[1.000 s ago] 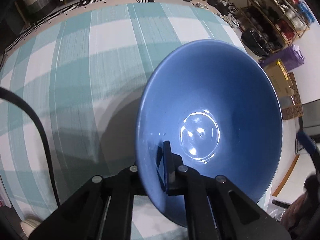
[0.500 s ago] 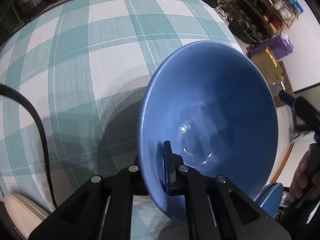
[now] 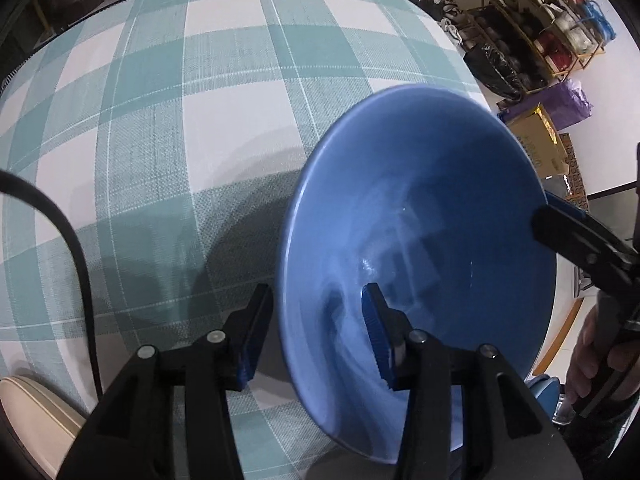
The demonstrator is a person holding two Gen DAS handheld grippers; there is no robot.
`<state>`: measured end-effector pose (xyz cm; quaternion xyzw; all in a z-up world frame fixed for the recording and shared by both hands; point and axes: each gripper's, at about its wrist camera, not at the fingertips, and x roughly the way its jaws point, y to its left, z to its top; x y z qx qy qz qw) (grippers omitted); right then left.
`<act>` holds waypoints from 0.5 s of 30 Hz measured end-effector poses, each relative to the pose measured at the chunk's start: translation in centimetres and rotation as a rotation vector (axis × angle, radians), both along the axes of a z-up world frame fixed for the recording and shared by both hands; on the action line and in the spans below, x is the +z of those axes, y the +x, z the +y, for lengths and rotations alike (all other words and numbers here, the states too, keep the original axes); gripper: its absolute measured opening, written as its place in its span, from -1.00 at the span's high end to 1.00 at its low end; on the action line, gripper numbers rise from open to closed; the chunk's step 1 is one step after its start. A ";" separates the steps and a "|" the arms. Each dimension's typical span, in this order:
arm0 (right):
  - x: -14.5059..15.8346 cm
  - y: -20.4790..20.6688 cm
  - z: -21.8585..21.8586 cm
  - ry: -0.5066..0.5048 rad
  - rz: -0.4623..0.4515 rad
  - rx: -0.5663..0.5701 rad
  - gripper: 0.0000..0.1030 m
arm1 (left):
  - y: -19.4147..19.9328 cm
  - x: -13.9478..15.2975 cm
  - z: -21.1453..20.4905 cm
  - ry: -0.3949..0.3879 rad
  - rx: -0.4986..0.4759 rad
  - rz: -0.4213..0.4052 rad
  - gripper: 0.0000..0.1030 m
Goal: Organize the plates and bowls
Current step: 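Grasp the bowl rim with the right tool while the left tool holds it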
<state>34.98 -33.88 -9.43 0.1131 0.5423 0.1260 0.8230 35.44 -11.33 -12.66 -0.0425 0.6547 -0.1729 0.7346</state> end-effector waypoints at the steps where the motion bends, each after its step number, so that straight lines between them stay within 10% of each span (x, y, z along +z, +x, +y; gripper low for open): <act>1: -0.2 0.2 0.1 0.001 0.002 0.002 -0.98 | 0.0 0.0 -0.1 -0.006 -0.001 -0.006 0.12; 5: -1.0 0.9 0.6 0.000 0.020 0.022 -0.87 | -0.3 0.4 -1.2 -0.015 -0.059 -0.061 0.14; 9: -2.2 1.7 1.0 0.020 0.072 0.041 -0.32 | 0.1 0.7 -1.0 -0.031 -0.032 -0.077 0.15; 15: -2.8 1.9 1.3 0.011 0.092 0.057 -0.07 | 0.7 1.0 -0.3 -0.048 -0.008 -0.099 0.53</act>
